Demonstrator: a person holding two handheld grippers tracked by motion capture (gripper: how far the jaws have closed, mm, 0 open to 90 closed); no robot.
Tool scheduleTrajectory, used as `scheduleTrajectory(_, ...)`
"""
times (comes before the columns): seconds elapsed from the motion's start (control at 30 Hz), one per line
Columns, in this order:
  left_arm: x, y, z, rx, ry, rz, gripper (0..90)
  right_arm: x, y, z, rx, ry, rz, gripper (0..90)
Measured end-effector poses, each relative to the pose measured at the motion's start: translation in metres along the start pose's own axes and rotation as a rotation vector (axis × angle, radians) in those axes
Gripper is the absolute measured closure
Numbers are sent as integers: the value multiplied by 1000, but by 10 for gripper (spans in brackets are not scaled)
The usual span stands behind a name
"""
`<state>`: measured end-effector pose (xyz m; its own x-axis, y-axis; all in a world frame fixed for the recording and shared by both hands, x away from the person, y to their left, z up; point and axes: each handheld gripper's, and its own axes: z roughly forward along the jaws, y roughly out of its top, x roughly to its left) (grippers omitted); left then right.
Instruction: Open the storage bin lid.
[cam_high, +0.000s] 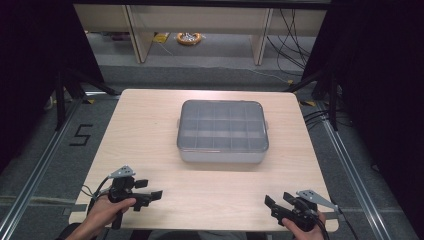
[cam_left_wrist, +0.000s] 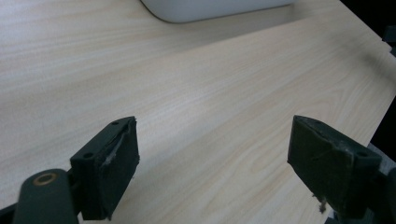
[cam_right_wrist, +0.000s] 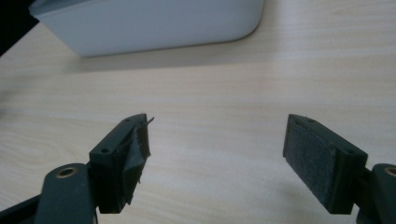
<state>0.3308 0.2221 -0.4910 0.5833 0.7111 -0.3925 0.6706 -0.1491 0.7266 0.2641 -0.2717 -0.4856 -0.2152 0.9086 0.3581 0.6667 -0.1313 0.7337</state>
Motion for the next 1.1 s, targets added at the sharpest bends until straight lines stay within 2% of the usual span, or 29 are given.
scheduleTrajectory(0.03,0,0,0,0,0,0,158,-4,3,3,-32,21,-35,251)
scheduleTrajectory(0.1,1,6,1,-7,-7,-6,158,-5,6,2,-29,18,-45,247)
scheduleTrajectory(0.13,1,8,2,-9,-6,-4,158,-2,9,2,-29,15,16,244)
scheduleTrajectory(0.17,2,10,3,-10,-10,-5,159,-3,12,2,-24,10,17,243)
scheduleTrajectory(0.2,2,11,3,-7,-11,-6,158,-5,16,2,-23,5,-23,240)
scheduleTrajectory(0.23,2,13,5,-12,-11,-8,158,-7,18,4,-44,10,-41,239)
scheduleTrajectory(0.27,3,14,5,0,-18,3,158,-6,22,5,-45,14,-37,235)
scheduleTrajectory(0.33,4,17,7,-6,-24,-12,158,-6,28,6,-57,7,-34,236)
scheduleTrajectory(0.37,5,20,7,-2,-23,-15,158,-7,31,7,-54,26,-32,237)
scheduleTrajectory(0.47,7,26,8,-15,-26,-30,159,-6,47,11,-40,12,-43,245)
scheduleTrajectory(0.5,10,32,8,-14,-18,-26,159,-7,51,15,-59,29,-39,246)
scheduleTrajectory(0.53,10,32,8,-14,-18,-26,159,-5,56,17,-48,34,-18,246)
scheduleTrajectory(0.57,11,36,8,-11,-27,-30,160,-6,62,19,-52,35,-34,243)
scheduleTrajectory(0.6,12,38,10,-18,-37,-43,161,-5,68,22,-45,32,-14,237)
scheduleTrajectory(0.63,13,41,11,-15,-46,-52,161,-5,68,22,-45,32,-14,237)
scheduleTrajectory(0.7,13,47,14,-18,-43,-52,165,-4,82,31,-53,27,-46,235)
scheduleTrajectory(0.83,13,58,18,-22,-39,-32,169,1,96,37,-49,63,-21,236)
scheduleTrajectory(0.87,12,60,20,-25,-42,-32,169,-1,100,40,-61,68,-46,237)
scheduleTrajectory(0.93,13,66,24,-22,-34,-27,172,0,111,46,-51,68,4,250)
scheduleTrajectory(1.03,14,75,29,-29,-43,-31,175,-3,118,49,-58,64,-10,254)
scheduleTrajectory(1.1,16,83,33,-45,-38,-41,178,-6,126,54,-73,67,-37,264)
